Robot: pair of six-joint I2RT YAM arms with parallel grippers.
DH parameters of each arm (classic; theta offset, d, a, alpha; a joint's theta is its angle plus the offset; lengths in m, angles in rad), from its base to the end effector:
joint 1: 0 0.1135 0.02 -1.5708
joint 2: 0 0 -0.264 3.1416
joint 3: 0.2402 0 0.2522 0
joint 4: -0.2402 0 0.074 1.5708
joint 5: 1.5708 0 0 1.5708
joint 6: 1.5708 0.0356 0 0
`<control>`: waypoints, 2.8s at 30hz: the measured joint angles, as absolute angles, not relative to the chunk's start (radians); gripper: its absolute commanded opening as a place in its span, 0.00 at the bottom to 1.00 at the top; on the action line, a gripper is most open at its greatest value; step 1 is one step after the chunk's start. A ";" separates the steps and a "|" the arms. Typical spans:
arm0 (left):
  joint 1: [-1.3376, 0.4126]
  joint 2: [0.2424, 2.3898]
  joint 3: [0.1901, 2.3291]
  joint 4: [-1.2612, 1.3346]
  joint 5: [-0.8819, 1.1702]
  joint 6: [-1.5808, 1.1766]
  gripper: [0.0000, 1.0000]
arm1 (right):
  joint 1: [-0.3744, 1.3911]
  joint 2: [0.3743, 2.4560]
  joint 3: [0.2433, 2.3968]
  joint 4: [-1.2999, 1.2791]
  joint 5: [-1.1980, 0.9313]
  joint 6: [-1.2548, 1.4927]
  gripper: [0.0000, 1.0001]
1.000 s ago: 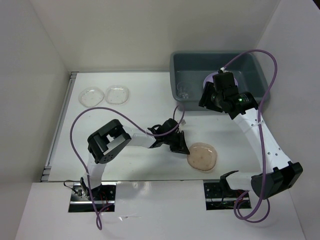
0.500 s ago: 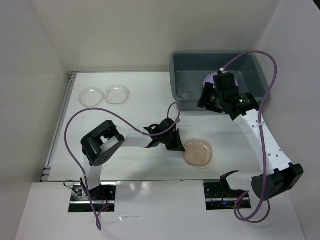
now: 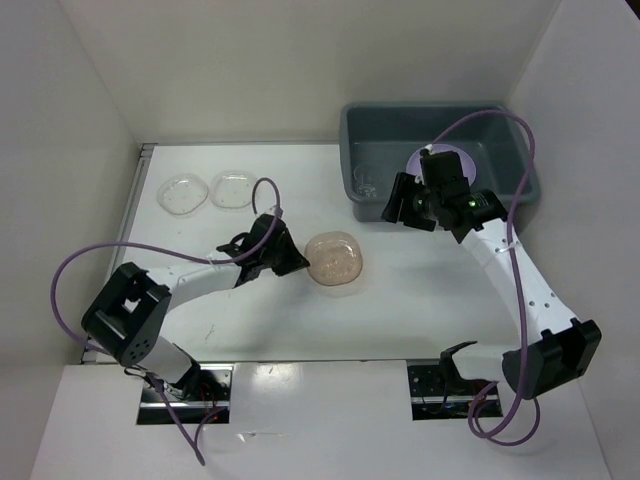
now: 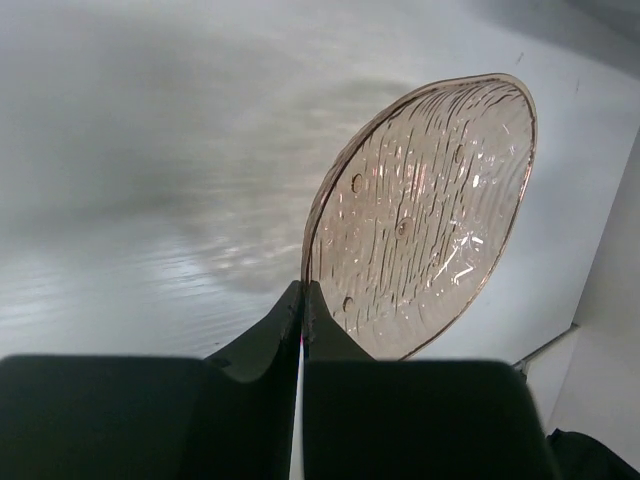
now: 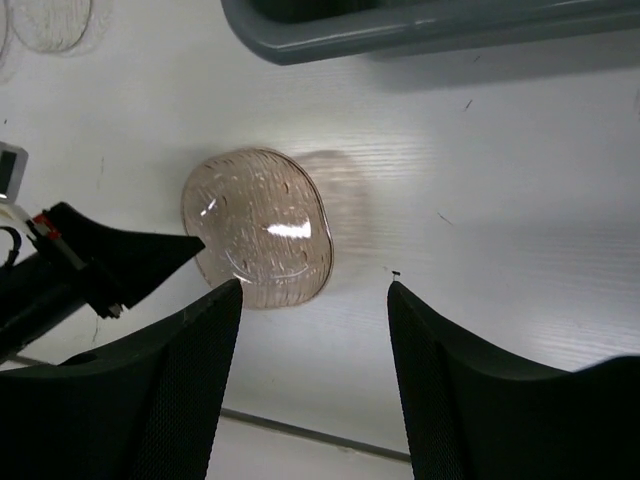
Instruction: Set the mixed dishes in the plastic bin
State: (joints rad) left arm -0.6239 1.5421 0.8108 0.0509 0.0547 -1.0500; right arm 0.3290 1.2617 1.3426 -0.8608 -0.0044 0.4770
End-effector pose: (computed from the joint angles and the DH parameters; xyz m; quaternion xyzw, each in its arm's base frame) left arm 0.2586 -0.1885 0.1895 -0.1792 0.8843 -0.3362 0.2700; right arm 0.2431 0.0832 0.3675 0.0674 0.9204 0.1529 0.3536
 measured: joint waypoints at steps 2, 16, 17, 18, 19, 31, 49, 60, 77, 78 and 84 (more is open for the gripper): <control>-0.604 1.514 0.798 0.037 0.042 -1.049 0.00 | 0.329 1.271 1.325 -0.844 -0.047 0.468 0.66; -0.534 1.520 0.763 -0.020 0.016 -1.045 0.00 | 0.348 1.377 1.116 -0.712 -0.167 0.427 0.56; -0.534 1.531 0.763 -0.023 0.016 -1.045 0.00 | 0.355 1.382 1.102 -0.704 -0.171 0.426 0.56; -0.534 1.541 0.763 -0.027 0.015 -1.044 0.00 | 0.363 1.384 1.086 -0.693 -0.175 0.423 0.56; -0.534 1.551 0.763 -0.031 0.015 -1.044 0.00 | 0.367 1.385 1.073 -0.683 -0.181 0.421 0.56; -0.534 1.610 0.782 -0.052 0.022 -1.019 0.00 | 0.406 1.440 0.970 -0.541 -0.233 0.414 0.56; -0.534 1.620 0.799 -0.060 0.029 -0.997 0.00 | 0.421 1.618 0.918 -0.355 -0.334 0.446 0.56; -0.534 1.621 0.806 -0.063 0.029 -0.993 0.00 | 0.442 1.680 0.918 -0.288 -0.359 0.480 0.56; -0.534 1.628 0.815 -0.067 0.029 -0.986 0.35 | 0.476 1.727 0.918 -0.225 -0.354 0.513 0.23; -0.534 1.629 0.816 -0.067 0.029 -0.979 0.48 | 0.476 1.728 0.918 -0.224 -0.353 0.513 0.21; -0.534 1.627 0.842 -0.031 0.042 -0.968 1.00 | 0.478 1.731 0.919 -0.221 -0.342 0.513 0.06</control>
State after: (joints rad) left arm -0.5343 1.6268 0.8417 -0.0307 0.0422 -0.9684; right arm 0.4778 1.7306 0.9192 -0.2207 -0.3424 0.5133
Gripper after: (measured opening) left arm 0.991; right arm 0.106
